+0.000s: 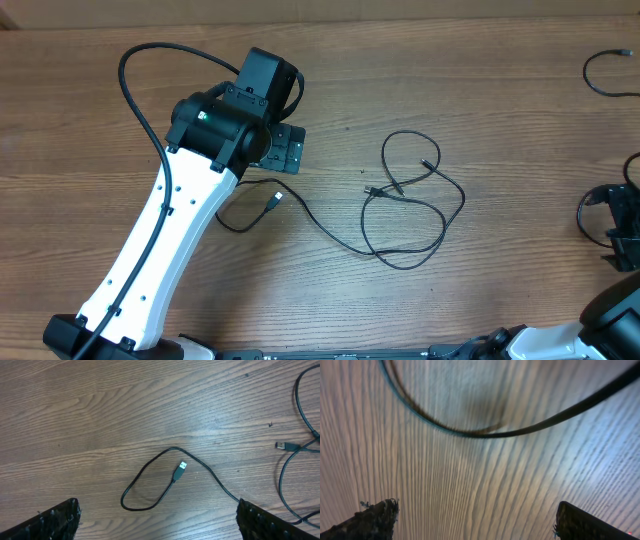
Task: Untangle cables
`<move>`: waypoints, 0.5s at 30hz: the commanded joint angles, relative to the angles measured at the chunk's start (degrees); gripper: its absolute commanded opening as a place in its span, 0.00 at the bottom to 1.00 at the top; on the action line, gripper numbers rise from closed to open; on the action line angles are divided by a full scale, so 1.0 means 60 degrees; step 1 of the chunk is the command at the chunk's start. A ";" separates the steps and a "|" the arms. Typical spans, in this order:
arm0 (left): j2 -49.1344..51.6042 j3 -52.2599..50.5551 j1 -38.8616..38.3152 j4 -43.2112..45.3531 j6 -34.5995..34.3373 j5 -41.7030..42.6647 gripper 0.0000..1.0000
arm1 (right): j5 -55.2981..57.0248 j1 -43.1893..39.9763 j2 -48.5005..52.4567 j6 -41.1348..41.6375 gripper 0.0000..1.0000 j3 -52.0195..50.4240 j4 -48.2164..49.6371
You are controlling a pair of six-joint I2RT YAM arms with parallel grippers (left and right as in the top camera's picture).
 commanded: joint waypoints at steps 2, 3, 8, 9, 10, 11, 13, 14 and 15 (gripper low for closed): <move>0.0040 0.0091 0.0040 0.0018 0.0076 0.0040 1.00 | -0.0313 0.0586 -0.0244 -0.0565 1.00 0.0255 0.0025; 0.0040 0.0091 0.0040 0.0018 0.0080 0.0040 0.99 | -0.0313 0.0685 -0.0244 -0.0565 1.00 0.0255 0.0044; 0.0040 0.0091 0.0040 0.0018 0.0076 0.0040 1.00 | -0.0313 0.1523 -0.0244 -0.0565 1.00 0.0255 0.0080; 0.0040 0.0091 0.0040 0.0018 0.0076 0.0040 0.99 | -0.0317 0.1636 -0.0244 -0.0565 1.00 0.0255 0.0080; 0.0040 0.0091 0.0040 0.0018 0.0076 0.0040 1.00 | -0.0317 0.1872 -0.0244 -0.0572 1.00 0.0255 0.0080; 0.0040 0.0091 0.0040 0.0018 0.0076 0.0040 1.00 | -0.0321 0.2131 -0.0244 -0.0616 1.00 0.0255 0.0076; 0.0040 0.0091 0.0040 0.0018 0.0080 0.0040 1.00 | -0.0321 0.2586 -0.0244 -0.0889 1.00 0.0255 0.0084; 0.0040 0.0091 0.0040 0.0018 0.0076 0.0040 0.99 | -0.0321 0.2809 -0.0244 -0.1042 1.00 0.0251 0.0106; 0.0040 0.0091 0.0040 0.0018 0.0076 0.0040 1.00 | -0.0321 0.3060 -0.0244 -0.1155 1.00 0.0251 0.0146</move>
